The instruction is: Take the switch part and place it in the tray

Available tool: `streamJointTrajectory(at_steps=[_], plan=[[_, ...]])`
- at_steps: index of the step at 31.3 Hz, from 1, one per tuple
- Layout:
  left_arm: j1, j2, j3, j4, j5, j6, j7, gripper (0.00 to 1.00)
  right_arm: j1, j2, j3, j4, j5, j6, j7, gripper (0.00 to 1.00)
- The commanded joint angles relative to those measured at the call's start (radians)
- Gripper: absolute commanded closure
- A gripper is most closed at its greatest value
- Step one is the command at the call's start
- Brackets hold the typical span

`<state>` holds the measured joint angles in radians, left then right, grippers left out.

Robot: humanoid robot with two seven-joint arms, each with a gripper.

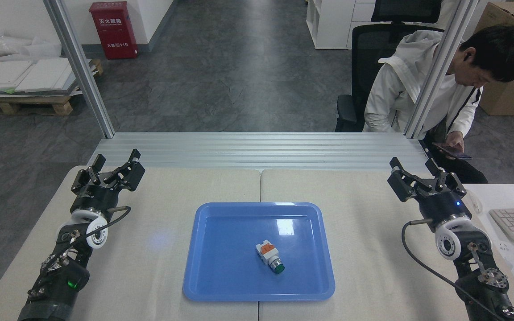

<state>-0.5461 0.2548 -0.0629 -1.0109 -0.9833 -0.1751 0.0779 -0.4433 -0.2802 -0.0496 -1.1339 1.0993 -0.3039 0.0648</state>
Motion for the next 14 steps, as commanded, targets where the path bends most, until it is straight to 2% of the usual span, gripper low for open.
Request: streamJointTrajectory(at_steps=[1, 14], plan=[[0.000, 0.000, 0.000, 0.000, 0.000, 0.000, 0.000, 0.00, -0.003, -0.002, 0.002, -0.001, 0.001, 0.003, 0.059, 0.01], [0.000, 0.000, 0.000, 0.000, 0.000, 0.000, 0.000, 0.00, 0.005, 0.003, -0.004, -0.001, -0.006, 0.002, 0.079, 0.01]])
